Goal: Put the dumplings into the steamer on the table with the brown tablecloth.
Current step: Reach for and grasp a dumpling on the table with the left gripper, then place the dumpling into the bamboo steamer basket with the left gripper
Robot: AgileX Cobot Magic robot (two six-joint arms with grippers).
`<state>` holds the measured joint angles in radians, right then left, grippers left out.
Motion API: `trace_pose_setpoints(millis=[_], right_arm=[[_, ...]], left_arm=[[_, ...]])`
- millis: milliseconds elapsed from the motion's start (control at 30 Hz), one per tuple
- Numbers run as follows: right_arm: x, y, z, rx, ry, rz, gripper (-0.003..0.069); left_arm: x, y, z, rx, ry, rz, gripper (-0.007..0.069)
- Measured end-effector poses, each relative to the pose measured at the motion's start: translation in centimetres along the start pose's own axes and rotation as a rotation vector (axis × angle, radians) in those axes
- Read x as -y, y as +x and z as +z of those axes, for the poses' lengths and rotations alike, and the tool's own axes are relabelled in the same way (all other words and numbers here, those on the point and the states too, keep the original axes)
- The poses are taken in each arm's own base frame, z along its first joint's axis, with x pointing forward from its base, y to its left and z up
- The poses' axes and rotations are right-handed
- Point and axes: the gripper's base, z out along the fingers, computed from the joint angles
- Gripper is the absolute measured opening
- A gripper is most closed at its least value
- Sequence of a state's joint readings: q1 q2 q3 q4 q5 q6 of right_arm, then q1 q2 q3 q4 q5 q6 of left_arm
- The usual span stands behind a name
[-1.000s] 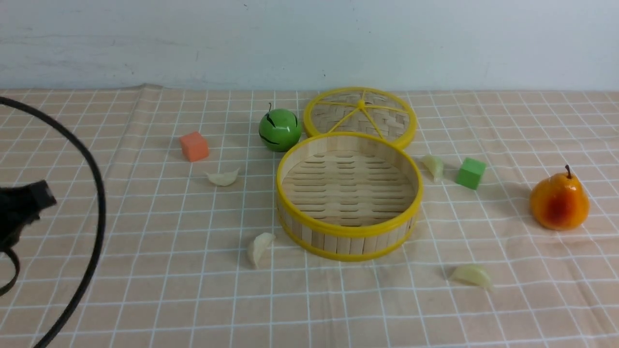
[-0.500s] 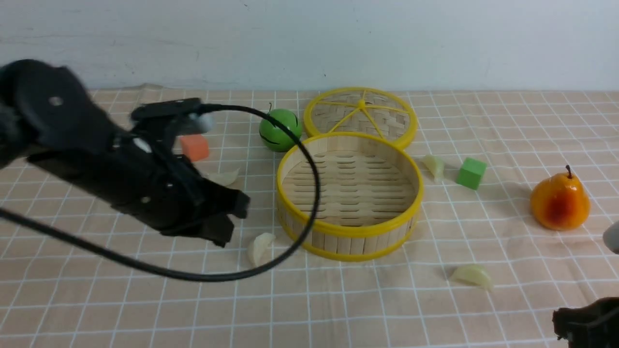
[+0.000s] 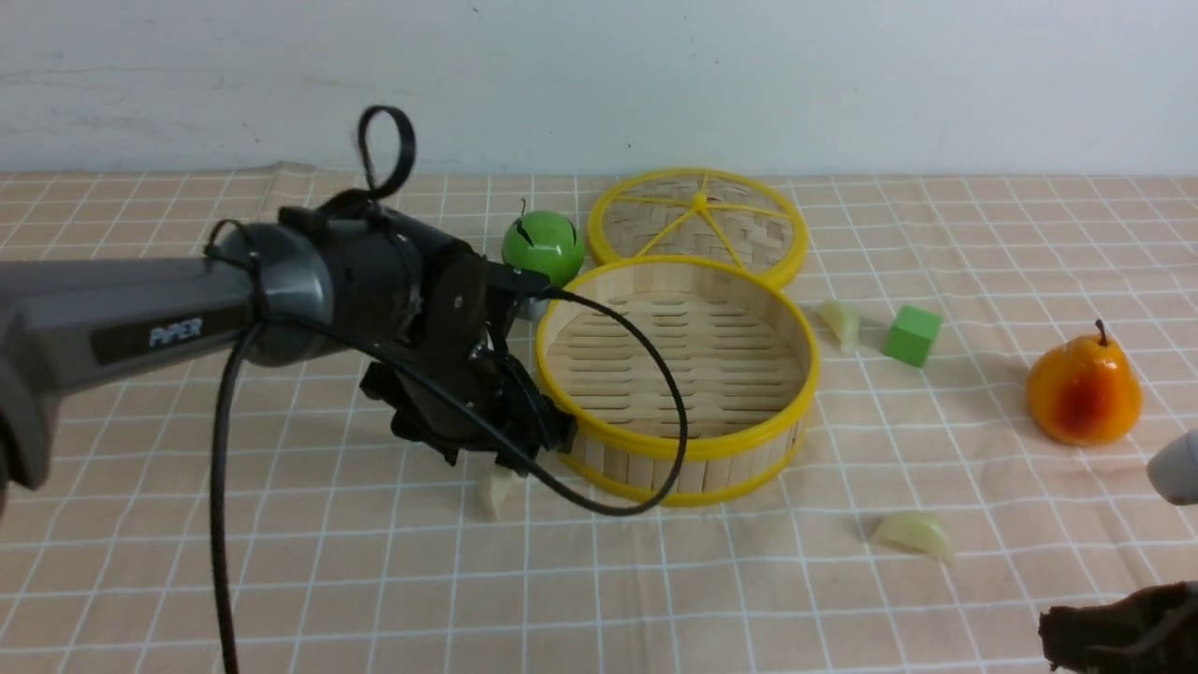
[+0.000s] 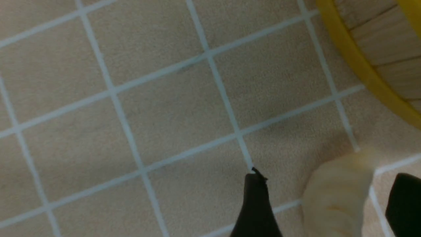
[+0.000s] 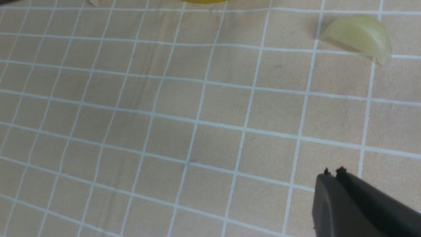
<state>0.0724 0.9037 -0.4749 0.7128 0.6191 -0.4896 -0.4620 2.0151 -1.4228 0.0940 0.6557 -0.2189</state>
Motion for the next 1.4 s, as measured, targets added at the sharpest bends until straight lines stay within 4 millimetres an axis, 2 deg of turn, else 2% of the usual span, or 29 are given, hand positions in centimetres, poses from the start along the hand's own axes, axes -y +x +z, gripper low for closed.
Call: trace_pose_setpoints(millis=[100,133,267,367,433,467,500,567,633,700,867,967,1100,1233,1300,1400], right_arm=[[0.0,0.0,0.0,0.002,-0.004,0.007,0.0010],[-0.1,0.0,0.0,0.004,-0.007,0.011,0.0010],[-0.1,0.0,0.0,0.004,-0.007,0.011,0.0014],[-0.1,0.0,0.0,0.004,-0.007,0.011,0.0018],[-0.1,0.0,0.0,0.004,-0.010,0.015,0.0021],[-0.1,0.0,0.0,0.004,-0.010,0.015,0.0021],[-0.2,-0.1,0.0,0.008,-0.017,0.026,0.0021],[-0.2,-0.2,0.0,0.019,-0.025,0.043,0.0021],[-0.3,-0.3,0.0,0.027,-0.030,0.055,0.0023],[-0.2,-0.3,0.0,0.034,-0.028,0.057,0.0025],[-0.3,-0.4,0.0,0.038,-0.030,0.063,0.0029],[-0.3,-0.4,0.0,0.042,-0.031,0.066,0.0032],[-0.3,-0.4,0.0,0.042,-0.030,0.066,0.0036],[-0.3,-0.4,0.0,0.045,-0.029,0.066,0.0041],[-0.3,-0.4,0.0,0.045,-0.029,0.066,0.0043],[-0.2,-0.4,0.0,0.045,-0.029,0.066,0.0046]], left_arm=[[0.0,0.2,0.9,-0.020,-0.003,-0.002,0.0427],[0.1,0.3,1.1,-0.034,-0.002,-0.010,0.0340],[0.1,0.4,1.0,-0.051,0.000,-0.019,0.0173],[0.0,0.7,-0.6,-0.097,-0.009,-0.010,0.0195],[-0.1,0.5,-2.9,-0.079,-0.005,-0.009,0.0195],[-0.1,0.4,-3.2,-0.074,-0.003,-0.011,0.0195],[0.0,-0.1,-5.5,-0.012,0.025,-0.031,0.0195],[0.5,-1.0,-8.4,0.107,0.103,-0.073,0.0195],[1.0,-1.7,-9.9,0.198,0.182,-0.086,0.0195],[1.6,-2.2,-10.4,0.264,0.247,-0.071,0.0195],[2.5,-3.2,-8.5,0.289,0.325,-0.012,0.0195],[3.1,-4.2,-5.9,0.253,0.338,0.029,0.0195],[3.2,-5.3,-3.6,0.221,0.314,0.077,0.0195],[3.3,-4.9,-1.4,0.158,0.299,0.097,0.0195],[3.3,-4.8,-0.7,0.140,0.297,0.100,0.0215],[3.3,-4.8,-0.5,0.135,0.298,0.101,0.0341]])
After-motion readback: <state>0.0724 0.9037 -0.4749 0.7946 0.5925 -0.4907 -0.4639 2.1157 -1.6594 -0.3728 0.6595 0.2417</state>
